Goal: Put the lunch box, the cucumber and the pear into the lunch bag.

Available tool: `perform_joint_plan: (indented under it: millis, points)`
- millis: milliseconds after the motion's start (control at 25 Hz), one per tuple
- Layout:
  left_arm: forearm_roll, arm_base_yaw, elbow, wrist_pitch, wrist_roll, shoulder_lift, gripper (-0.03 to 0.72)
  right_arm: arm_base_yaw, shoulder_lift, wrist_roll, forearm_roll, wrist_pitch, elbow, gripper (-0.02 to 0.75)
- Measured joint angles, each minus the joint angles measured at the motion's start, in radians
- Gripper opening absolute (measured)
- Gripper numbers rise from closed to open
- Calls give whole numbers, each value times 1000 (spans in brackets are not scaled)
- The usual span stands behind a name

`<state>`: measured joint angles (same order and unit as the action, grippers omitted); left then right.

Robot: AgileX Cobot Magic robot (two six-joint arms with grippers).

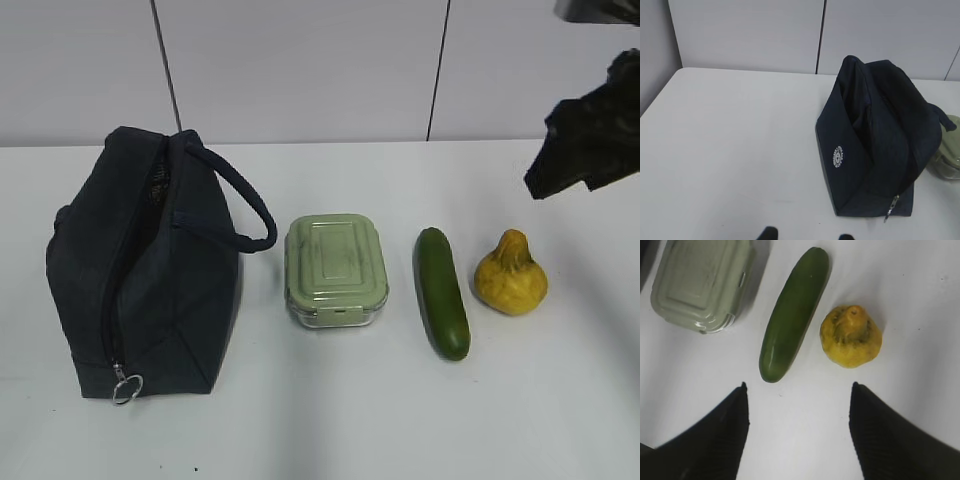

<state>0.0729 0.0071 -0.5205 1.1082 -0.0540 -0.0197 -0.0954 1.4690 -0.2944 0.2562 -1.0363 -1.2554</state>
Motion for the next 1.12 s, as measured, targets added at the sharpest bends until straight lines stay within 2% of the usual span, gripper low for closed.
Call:
perform_joint_plan:
  millis: [240,440,880,1120]
  points:
    - [0,0,0,0,0,0,237,0,238,140,-66,-154,-216,493]
    - [0,0,0,0,0,0,237,2,361,170,-83,-181,-302,493]
    - [0,0,0,0,0,0,237,2,528,173,-86,-181,-342,493]
    - [0,0,0,0,0,0,237,2,549,189,-128,-181,-342,493]
